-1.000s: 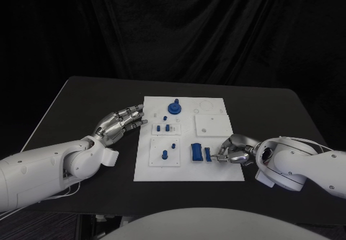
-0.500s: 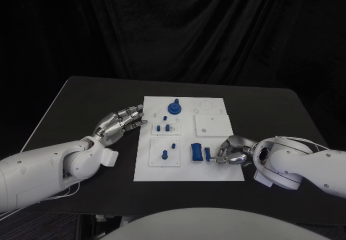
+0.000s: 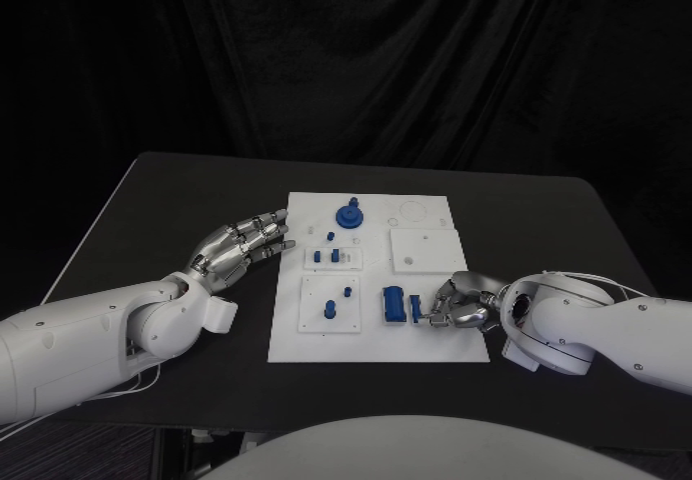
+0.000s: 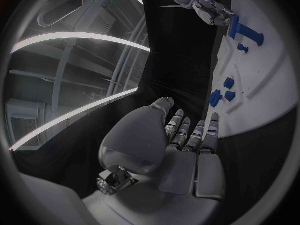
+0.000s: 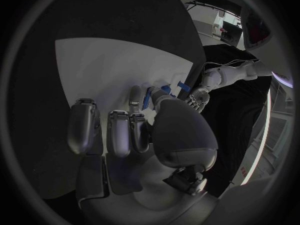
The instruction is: Assemble the parts on the task board
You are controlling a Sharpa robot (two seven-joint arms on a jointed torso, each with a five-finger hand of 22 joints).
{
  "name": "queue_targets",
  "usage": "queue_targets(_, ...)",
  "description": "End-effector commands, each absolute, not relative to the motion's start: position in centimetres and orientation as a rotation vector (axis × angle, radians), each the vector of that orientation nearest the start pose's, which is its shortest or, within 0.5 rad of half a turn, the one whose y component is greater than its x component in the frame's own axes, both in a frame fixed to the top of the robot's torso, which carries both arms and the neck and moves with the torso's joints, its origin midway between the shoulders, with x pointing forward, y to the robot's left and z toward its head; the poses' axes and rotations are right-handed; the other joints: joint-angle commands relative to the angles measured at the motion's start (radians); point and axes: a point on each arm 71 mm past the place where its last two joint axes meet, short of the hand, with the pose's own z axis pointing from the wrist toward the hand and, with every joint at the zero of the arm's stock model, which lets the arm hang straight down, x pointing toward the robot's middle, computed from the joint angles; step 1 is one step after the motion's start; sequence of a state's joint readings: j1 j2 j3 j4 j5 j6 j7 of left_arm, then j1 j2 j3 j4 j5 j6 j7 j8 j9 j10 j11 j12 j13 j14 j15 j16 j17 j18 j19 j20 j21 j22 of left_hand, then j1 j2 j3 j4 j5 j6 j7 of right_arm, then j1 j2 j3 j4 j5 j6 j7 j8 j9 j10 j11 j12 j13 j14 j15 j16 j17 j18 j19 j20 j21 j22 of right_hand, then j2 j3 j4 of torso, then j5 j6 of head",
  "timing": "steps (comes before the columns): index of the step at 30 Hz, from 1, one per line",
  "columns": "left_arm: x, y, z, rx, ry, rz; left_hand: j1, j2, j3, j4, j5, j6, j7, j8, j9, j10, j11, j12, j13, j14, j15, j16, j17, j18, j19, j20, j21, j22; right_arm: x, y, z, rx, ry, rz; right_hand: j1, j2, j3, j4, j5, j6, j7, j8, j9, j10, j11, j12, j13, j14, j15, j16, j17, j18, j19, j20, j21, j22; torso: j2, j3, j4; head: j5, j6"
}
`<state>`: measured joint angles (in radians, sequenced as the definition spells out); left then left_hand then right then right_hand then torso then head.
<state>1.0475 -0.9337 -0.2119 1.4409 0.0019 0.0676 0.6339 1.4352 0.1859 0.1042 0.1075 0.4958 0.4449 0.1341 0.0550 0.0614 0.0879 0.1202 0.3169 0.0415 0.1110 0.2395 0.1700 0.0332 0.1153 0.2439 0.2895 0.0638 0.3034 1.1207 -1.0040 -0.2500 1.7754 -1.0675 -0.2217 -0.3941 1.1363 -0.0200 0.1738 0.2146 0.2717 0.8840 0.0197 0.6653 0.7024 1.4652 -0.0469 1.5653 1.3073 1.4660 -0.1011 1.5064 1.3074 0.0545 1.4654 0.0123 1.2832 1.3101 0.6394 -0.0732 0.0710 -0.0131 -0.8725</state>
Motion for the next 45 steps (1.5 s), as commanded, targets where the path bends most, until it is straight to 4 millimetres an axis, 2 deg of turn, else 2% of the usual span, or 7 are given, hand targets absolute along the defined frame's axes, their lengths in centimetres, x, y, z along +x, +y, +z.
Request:
queue_targets(1,42.7,26.6,-29.2,-1.181,1.525,-1.764,-0.009,0.003,0.004,0.0,0.004,-0.008,-0.002,0.002,-0.001,-0.002,0.006,0.004,0.001,-0.003,0.002,0.003,0.0,-0.011,0.005,0.002,0.004,-0.001,37.4,-22.7,-29.4,0.294,2.311,0.529,0.024,-0.006,0.003,-0.017,0.009,-0.002,-0.007,0.009,0.005,0.106,-0.007,0.005,0.263,0.082,-0.01,-0.005,0.149,0.013,0.009,-0.011,-0.004,0.172,0.0,-0.0002,0.0002,0.0,0.0)
queue_targets(9,42.7,26.6,-29.2,-1.181,1.525,-1.764,-0.009,0.003,0.004,0.0,0.004,-0.008,-0.002,0.002,-0.001,-0.002,0.006,0.004,0.001,-0.003,0.002,0.003,0.0,-0.011,0.005,0.002,0.004,-0.001,37.2,-22.5,-29.4,0.277,2.317,0.539,0.06,-0.026,-0.001,-0.049,-0.014,-0.011,-0.008,0.019,0.011,0.106,-0.008,0.005,0.263,0.081,-0.012,-0.006,0.147,0.012,0.009,-0.013,-0.005,0.172,0.0,-0.0005,-0.0002,-0.003,0.0)
queue_targets(22,42.4,27.0,-28.8,-1.167,1.48,-1.762,-0.009,-0.004,0.025,-0.006,0.019,0.013,0.003,0.008,0.002,0.01,0.015,0.025,0.003,0.005,0.009,0.017,0.003,-0.012,0.01,0.003,0.005,-0.001,37.0,-22.7,-28.2,0.301,2.19,0.642,0.033,-0.046,-0.091,-0.036,-0.216,-0.004,-0.005,0.061,0.031,0.106,-0.006,0.005,0.263,0.079,-0.009,-0.013,0.137,0.013,0.009,-0.011,-0.01,0.171,-0.004,0.0,-0.0035,-0.009,0.0)
queue_targets(31,41.9,27.2,-28.1,-1.151,1.43,-1.756,-0.015,-0.026,0.065,-0.012,0.055,0.065,0.015,0.021,0.009,0.053,0.043,0.078,0.009,0.033,0.023,0.059,0.008,-0.022,0.023,0.003,0.01,-0.005,38.4,-23.1,-24.7,0.417,1.97,0.844,0.026,-0.028,-0.171,0.002,-0.216,-0.03,0.0,0.085,0.045,0.021,0.001,-0.042,0.165,0.033,-0.001,-0.117,-0.007,0.049,-0.065,-0.003,-0.207,0.11,-0.005,-0.0005,-0.0078,-0.011,0.0)
queue_targets(35,41.8,27.2,-27.5,-1.134,1.41,-1.759,-0.016,-0.029,0.074,-0.013,0.058,0.085,0.017,0.027,0.012,0.064,0.051,0.089,0.01,0.038,0.024,0.067,0.009,-0.023,0.018,0.002,0.008,-0.012,39.5,-22.7,-23.2,0.5,1.865,1.008,0.076,0.03,-0.185,0.049,-0.078,-0.116,0.053,-0.007,-0.034,-0.308,0.054,-0.254,-0.165,-0.183,0.05,-0.453,-0.407,0.12,-0.297,0.039,-0.699,-0.056,-0.018,-0.0011,-0.0125,-0.008,0.0)
queue_targets(41,42.1,26.7,-26.8,-1.106,1.39,-1.779,-0.021,-0.034,0.095,-0.008,0.061,0.113,0.024,0.036,0.015,0.08,0.058,0.094,0.01,0.038,0.02,0.072,0.008,-0.02,-0.036,-0.002,-0.013,-0.06,41.0,-22.7,-22.3,0.576,1.725,1.183,0.169,0.044,-0.191,0.073,0.036,-0.169,0.132,-0.12,-0.187,-0.753,0.146,-0.606,-0.563,-0.485,0.148,-0.755,-0.689,0.11,-0.465,0.128,-0.943,-0.213,-0.05,0.0047,-0.0265,0.006,0.0)
queue_targets(45,42.3,26.4,-26.8,-1.096,1.384,-1.791,-0.026,-0.038,0.111,0.001,0.059,0.112,0.026,0.036,0.013,0.07,0.054,0.073,0.007,0.015,0.009,0.048,0.004,-0.012,-0.081,-0.005,-0.027,-0.099,41.8,-22.9,-22.2,0.616,1.681,1.267,0.204,0.051,-0.203,0.073,0.049,-0.271,0.21,-0.175,-0.271,-0.979,0.254,-0.822,-0.734,-0.803,0.277,-0.961,-0.848,0.064,-0.684,0.209,-1.169,-0.378,-0.072,0.0085,-0.0363,0.011,0.0)
